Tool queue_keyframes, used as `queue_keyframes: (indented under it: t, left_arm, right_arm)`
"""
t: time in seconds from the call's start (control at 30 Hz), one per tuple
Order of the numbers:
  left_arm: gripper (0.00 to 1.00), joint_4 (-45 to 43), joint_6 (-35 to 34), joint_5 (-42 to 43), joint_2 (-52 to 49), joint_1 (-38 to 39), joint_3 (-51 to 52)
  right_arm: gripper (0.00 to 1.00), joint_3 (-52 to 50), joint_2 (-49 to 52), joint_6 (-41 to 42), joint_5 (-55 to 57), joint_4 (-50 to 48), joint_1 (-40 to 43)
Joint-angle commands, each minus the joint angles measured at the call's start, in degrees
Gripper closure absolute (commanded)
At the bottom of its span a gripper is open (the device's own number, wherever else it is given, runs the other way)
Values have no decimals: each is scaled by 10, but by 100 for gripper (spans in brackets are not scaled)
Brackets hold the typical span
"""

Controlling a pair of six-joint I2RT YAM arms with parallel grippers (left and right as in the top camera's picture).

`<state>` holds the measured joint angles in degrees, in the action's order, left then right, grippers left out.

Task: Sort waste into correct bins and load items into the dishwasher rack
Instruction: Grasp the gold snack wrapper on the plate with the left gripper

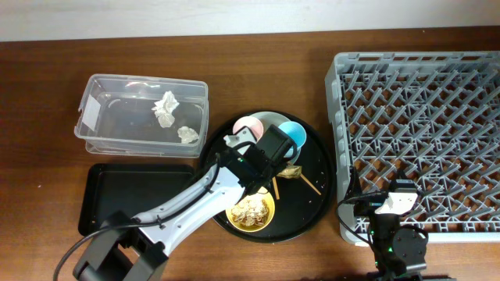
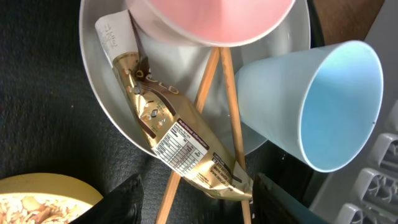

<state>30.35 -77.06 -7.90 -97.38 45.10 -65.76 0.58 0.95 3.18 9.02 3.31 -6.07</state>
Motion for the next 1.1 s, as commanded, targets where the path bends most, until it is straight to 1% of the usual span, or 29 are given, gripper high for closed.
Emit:
queue_keyframes:
  t: [0.0, 0.07, 0.43, 0.53, 0.67, 1.07]
  left_arm:
    - [44, 1, -54, 4, -1, 1, 15]
    - [44, -3, -75, 5, -5, 0, 25]
    - [44, -34, -78, 17, -44, -1, 30]
    - [45, -39, -103, 23, -58, -2, 30]
    - [45, -59, -104, 40, -70, -4, 30]
    - [46, -59, -104, 31, -76, -4, 30]
  right_arm:
    - [2, -3, -2, 3, 7, 4, -3]
    - [2, -3, -2, 3, 7, 4, -3]
    - [2, -3, -2, 3, 7, 4, -3]
    - [2, -3, -2, 3, 7, 4, -3]
    - [2, -3, -2, 3, 7, 4, -3]
    - [2, -3, -2, 3, 7, 4, -3]
